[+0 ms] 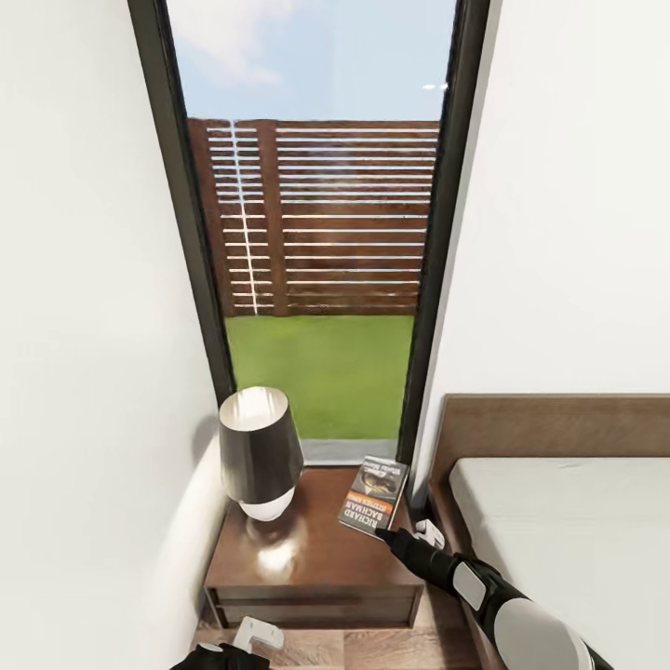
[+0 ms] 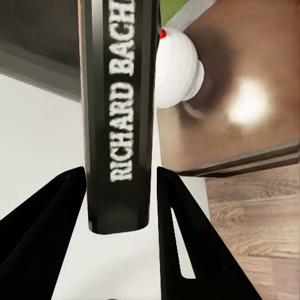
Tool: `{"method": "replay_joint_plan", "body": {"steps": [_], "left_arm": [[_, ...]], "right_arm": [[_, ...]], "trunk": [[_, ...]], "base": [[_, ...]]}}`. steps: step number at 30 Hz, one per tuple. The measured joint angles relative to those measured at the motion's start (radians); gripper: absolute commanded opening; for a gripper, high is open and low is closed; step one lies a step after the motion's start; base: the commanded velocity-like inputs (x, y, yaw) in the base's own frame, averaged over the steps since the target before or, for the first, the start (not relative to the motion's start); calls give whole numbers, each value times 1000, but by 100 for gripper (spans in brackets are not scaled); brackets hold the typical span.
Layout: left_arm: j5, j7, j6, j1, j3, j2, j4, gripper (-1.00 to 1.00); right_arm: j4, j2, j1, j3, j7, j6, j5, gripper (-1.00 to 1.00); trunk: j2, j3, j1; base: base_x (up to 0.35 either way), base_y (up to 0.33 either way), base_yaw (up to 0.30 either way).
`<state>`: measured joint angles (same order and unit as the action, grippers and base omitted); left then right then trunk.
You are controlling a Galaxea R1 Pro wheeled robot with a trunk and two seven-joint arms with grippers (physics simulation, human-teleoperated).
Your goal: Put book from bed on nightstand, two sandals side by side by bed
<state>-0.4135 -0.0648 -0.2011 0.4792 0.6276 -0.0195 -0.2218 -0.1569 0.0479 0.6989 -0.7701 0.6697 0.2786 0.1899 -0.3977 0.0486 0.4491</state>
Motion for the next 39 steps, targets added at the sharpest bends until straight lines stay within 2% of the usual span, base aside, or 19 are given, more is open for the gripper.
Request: {"method": "replay_joint_plan", "body": {"steps": [12,39], "left_arm": [[0,1,0,0,0,0,0,100],[1,6,20,0,0,-1,0,100]], "right_arm": [[2,0,0,1,-4,0,1,-100],[6,2,0,2,-90,5,-1,-100]], "trunk": [[0,0,0],[0,0,0]], "base": [[128,0,0],[74,0,0]]}}
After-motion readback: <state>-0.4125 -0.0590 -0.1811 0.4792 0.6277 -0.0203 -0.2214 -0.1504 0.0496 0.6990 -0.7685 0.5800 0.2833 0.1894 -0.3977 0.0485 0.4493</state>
